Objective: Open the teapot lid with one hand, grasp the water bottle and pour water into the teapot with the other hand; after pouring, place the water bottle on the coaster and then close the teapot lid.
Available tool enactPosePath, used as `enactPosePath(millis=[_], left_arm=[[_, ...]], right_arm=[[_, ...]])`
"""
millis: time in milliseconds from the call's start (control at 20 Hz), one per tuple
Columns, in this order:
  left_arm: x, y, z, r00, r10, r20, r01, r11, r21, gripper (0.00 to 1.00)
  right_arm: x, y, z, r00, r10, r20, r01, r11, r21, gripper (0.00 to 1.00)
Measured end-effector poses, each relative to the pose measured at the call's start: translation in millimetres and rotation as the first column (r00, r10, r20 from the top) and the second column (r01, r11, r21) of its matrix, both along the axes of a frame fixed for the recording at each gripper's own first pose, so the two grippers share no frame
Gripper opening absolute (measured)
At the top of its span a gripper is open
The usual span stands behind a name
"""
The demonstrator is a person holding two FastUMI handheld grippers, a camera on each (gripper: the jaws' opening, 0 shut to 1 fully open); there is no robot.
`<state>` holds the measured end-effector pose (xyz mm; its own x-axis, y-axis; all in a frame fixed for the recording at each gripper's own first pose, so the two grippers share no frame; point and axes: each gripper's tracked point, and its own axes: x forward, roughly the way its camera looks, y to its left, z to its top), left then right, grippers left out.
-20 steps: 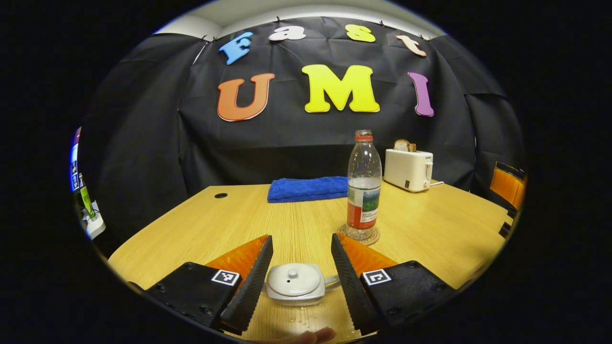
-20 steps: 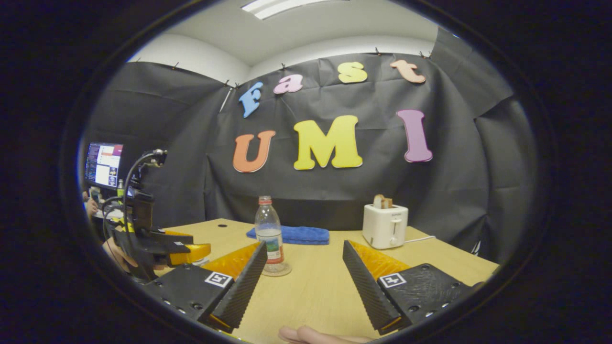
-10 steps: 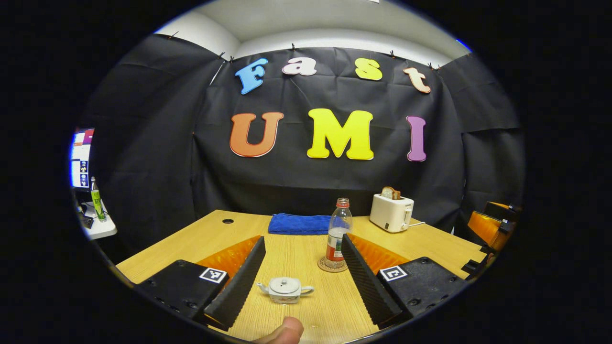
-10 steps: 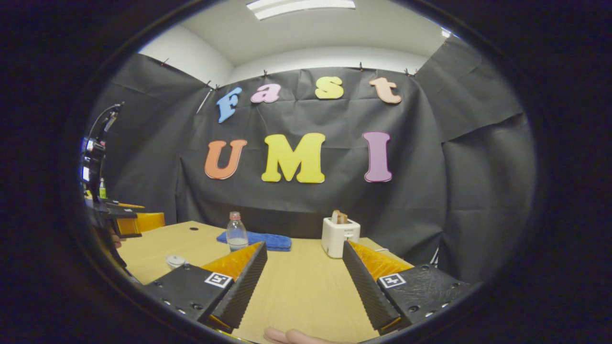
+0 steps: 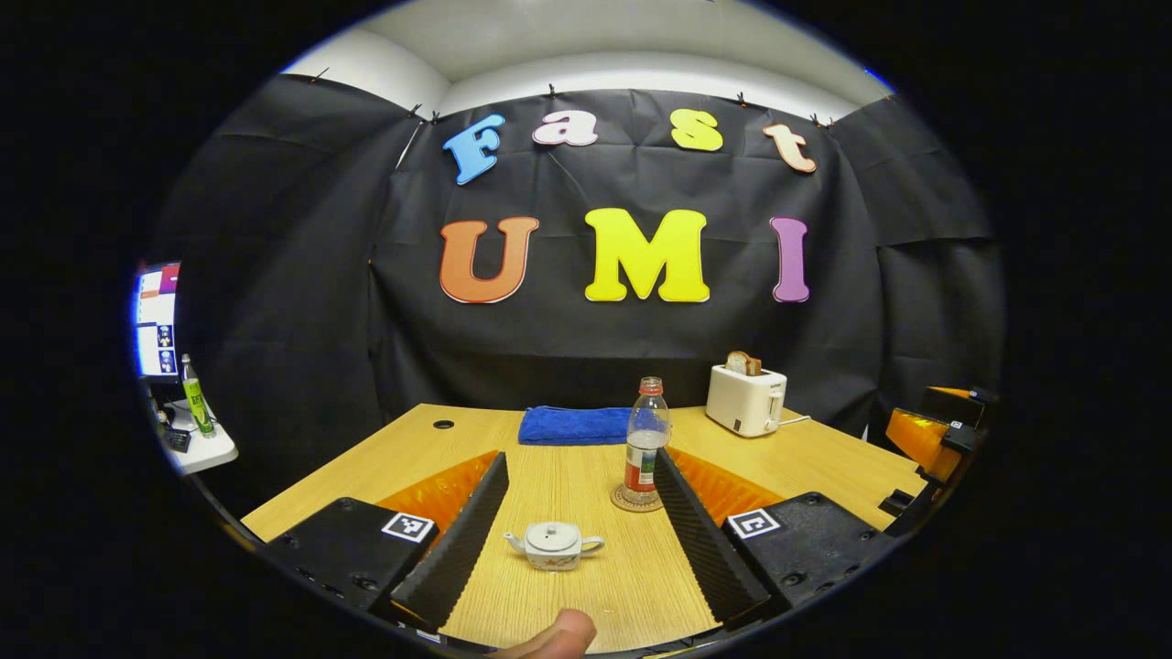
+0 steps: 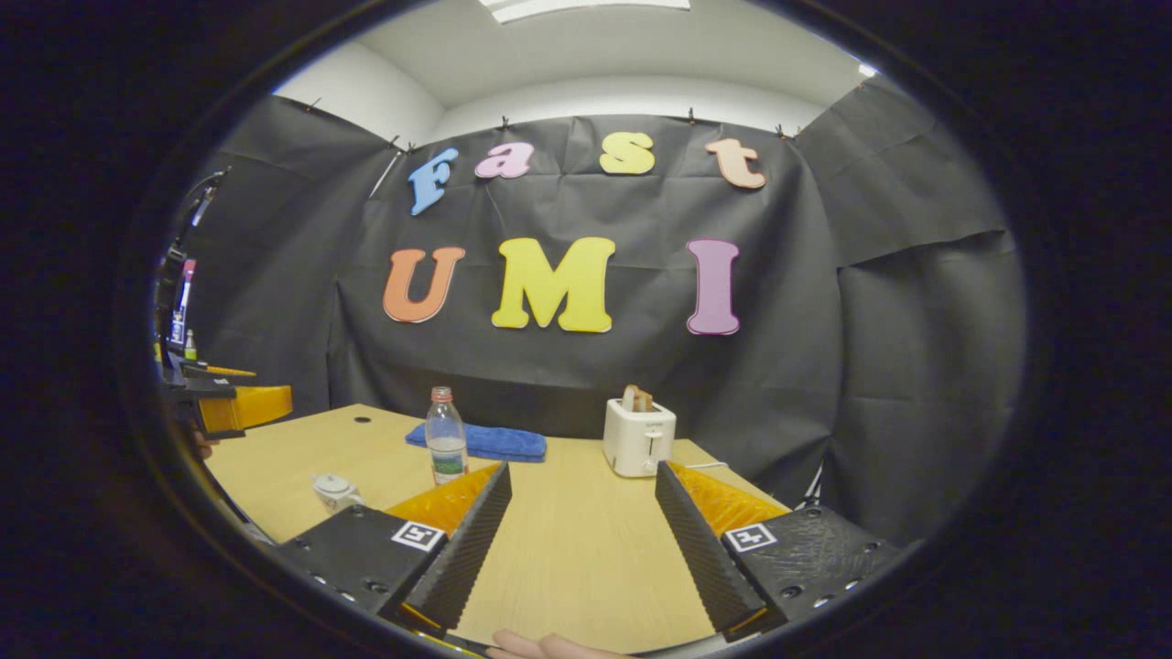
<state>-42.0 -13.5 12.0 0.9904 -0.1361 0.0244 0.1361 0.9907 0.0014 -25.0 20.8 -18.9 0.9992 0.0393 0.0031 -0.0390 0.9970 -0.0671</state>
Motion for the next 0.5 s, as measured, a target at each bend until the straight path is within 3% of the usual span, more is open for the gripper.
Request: enactPosePath(millis=[500], left_arm=[[-6.2, -13.8, -1.6, 1.000, -0.017, 0.009, 0.017, 0.999, 0.040, 1.00]], right_arm=[[2.5, 5.3, -5.7, 1.000, 0.023, -0.011, -0.023, 1.000, -0.016, 0.97]])
